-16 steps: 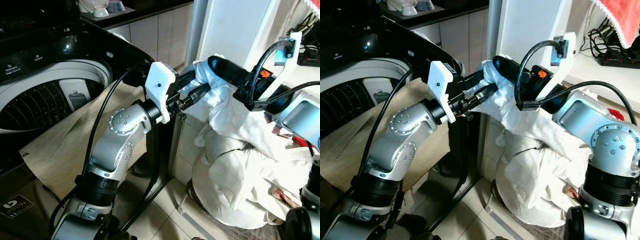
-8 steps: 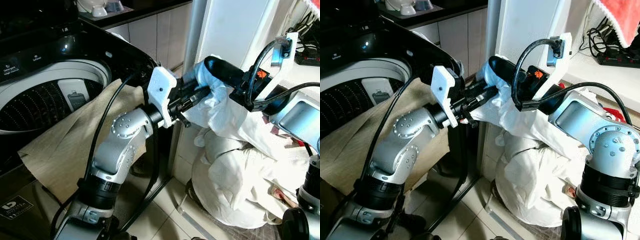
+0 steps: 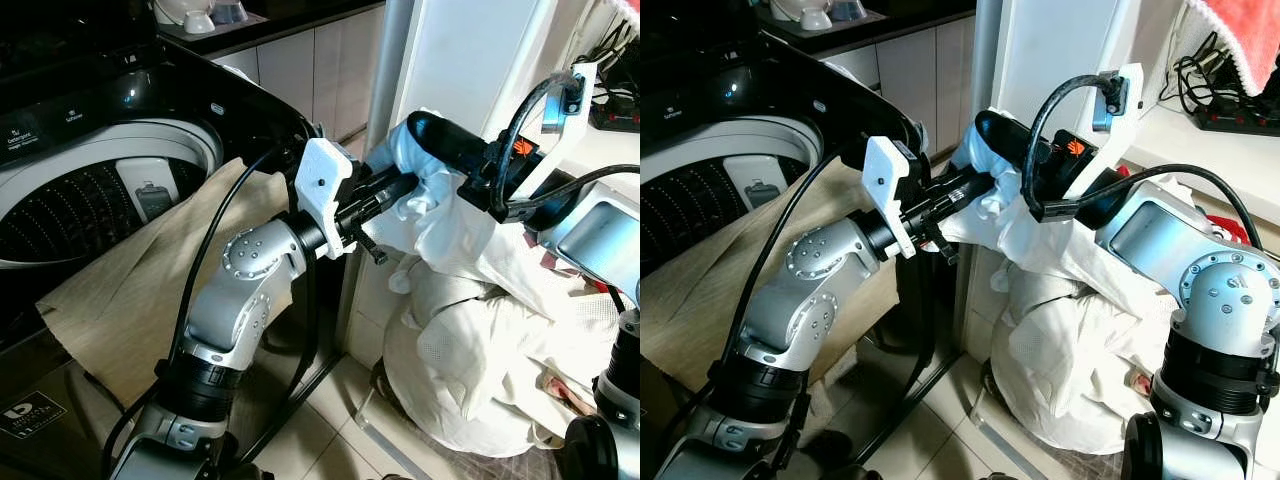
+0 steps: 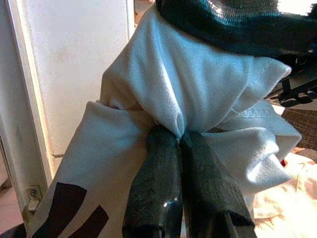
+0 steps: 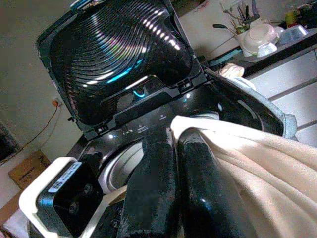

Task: Clothes washing

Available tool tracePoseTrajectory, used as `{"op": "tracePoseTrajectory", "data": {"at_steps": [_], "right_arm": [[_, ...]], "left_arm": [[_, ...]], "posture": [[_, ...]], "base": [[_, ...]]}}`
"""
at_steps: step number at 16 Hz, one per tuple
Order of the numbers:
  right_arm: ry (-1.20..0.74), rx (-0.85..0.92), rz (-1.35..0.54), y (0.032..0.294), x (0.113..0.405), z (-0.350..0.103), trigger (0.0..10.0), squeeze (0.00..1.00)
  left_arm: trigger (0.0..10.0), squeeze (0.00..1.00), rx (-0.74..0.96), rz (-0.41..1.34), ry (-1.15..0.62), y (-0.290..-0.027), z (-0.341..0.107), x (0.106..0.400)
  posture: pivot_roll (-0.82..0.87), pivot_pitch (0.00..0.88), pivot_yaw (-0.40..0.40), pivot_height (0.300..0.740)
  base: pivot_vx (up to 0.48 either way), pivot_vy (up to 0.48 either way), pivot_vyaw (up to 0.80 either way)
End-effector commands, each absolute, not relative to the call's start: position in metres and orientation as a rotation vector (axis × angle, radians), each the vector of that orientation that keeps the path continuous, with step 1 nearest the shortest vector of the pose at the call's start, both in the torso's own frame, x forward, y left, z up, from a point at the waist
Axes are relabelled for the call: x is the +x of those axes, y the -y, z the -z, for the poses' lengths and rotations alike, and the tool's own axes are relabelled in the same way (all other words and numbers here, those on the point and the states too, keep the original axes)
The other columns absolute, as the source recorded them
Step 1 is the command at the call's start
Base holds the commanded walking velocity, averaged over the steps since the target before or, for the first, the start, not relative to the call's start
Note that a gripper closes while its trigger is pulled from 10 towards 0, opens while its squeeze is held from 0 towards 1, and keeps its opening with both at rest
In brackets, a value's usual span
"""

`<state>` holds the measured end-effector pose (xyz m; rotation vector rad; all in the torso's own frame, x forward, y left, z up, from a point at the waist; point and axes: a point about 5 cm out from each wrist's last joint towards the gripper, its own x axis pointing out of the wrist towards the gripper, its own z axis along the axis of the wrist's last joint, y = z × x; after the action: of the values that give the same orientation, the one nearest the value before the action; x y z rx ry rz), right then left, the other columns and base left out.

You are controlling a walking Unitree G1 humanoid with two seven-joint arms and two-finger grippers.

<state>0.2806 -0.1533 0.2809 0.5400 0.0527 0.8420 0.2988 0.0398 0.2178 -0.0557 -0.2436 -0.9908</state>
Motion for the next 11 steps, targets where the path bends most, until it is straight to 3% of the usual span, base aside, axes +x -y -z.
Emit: {"op": "tracePoseTrajectory", "data": {"at_steps": [1,6,7,8,9,10,11], "right_arm": [[-0.020,0.523,-0.883,0.149,0.275,-0.290,0.0,0.00],[-0.022,0.509,-0.864,0.150,0.277,-0.290,0.0,0.00],[-0.016,0.504,-0.863,0.150,0.277,-0.291,1.4,0.00],[-0.012,0.502,-0.864,0.150,0.277,-0.291,1.4,0.00],[-0.009,0.493,-0.855,0.151,0.277,-0.292,10.0,0.42],[-0.004,0.512,-0.852,0.151,0.279,-0.292,10.0,1.00],[-0.002,0.522,-0.853,0.152,0.279,-0.292,10.0,1.00]], "left_arm": [[0.0,0.00,-0.075,1.001,0.276,-0.039,-0.224,0.296],[0.0,0.00,-0.100,0.992,0.288,-0.042,-0.226,0.297],[0.0,0.00,-0.111,0.985,0.292,-0.044,-0.227,0.298],[0.0,0.00,-0.118,0.982,0.294,-0.044,-0.228,0.298],[0.0,0.00,-0.130,0.970,0.302,-0.046,-0.229,0.299],[0.0,0.00,-0.139,0.957,0.312,-0.048,-0.231,0.300],[0.0,0.00,-0.148,0.950,0.315,-0.050,-0.232,0.301]], "posture": [[-0.12,0.000,0.001,0.740],[-0.12,0.000,0.000,0.740],[-0.12,0.000,0.000,0.740],[-0.12,0.000,0.000,0.740],[-0.11,0.000,0.000,0.740],[-0.11,0.000,0.000,0.740],[-0.11,0.000,0.000,0.740]], "base": [[0.000,0.000,0.00],[0.000,0.000,0.00],[0.000,0.000,0.00],[0.000,0.000,0.00],[0.000,0.000,0.00],[0.000,0.000,0.00],[0.000,0.000,0.00]]}}
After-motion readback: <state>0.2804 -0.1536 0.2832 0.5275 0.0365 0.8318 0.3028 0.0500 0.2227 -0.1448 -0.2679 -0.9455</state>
